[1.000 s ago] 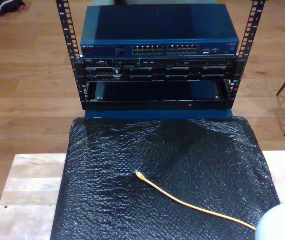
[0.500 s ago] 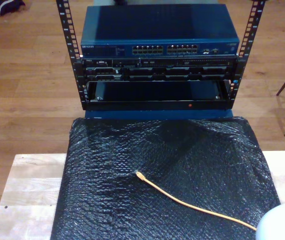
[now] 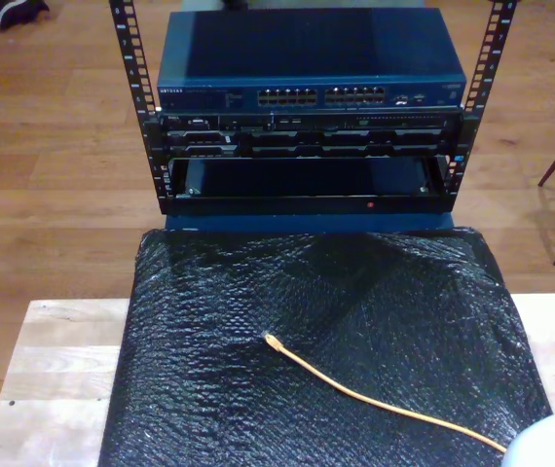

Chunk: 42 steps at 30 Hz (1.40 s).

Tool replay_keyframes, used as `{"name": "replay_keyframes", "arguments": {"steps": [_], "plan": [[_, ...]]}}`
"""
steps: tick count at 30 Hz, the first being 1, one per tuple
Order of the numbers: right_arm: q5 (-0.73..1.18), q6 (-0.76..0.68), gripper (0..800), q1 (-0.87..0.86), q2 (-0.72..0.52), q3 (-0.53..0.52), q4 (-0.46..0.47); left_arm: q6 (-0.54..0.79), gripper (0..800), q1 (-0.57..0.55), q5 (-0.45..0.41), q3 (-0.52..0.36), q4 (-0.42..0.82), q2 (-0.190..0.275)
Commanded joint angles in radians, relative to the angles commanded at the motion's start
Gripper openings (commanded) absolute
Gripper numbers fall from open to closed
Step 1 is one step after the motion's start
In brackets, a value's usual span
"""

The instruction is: Grab the cable and plug it in

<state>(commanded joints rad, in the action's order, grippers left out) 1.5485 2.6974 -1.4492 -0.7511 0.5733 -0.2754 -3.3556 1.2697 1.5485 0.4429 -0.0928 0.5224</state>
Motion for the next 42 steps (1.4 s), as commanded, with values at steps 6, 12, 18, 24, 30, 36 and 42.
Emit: {"name": "replay_keyframes", "arguments": {"steps": [6,12,18,24,30,36,42], "plan": [[0.078,-0.133,797,0.110,0.094,0.084,-0.008,-0.075,800,-0.072,0.006,0.031,-0.028,-0.002],[0.107,-0.218,793,0.138,0.118,0.132,-0.046,-0.147,800,-0.135,0.009,0.052,-0.034,-0.003],[0.176,-0.293,789,0.184,0.130,0.161,-0.066,-0.253,800,-0.221,0.009,0.060,-0.069,-0.006],[0.216,-0.381,783,0.232,0.143,0.193,-0.107,-0.359,800,-0.290,0.009,0.061,-0.107,-0.008],[0.218,-0.500,781,0.318,0.143,0.198,-0.126,-0.479,800,-0.344,0.009,0.078,-0.147,-0.008],[0.215,-0.632,782,0.420,0.141,0.201,-0.127,-0.591,800,-0.407,0.009,0.091,-0.170,-0.008],[0.210,-0.760,787,0.548,0.133,0.210,-0.127,-0.680,800,-0.456,0.008,0.109,-0.198,-0.008]]}}
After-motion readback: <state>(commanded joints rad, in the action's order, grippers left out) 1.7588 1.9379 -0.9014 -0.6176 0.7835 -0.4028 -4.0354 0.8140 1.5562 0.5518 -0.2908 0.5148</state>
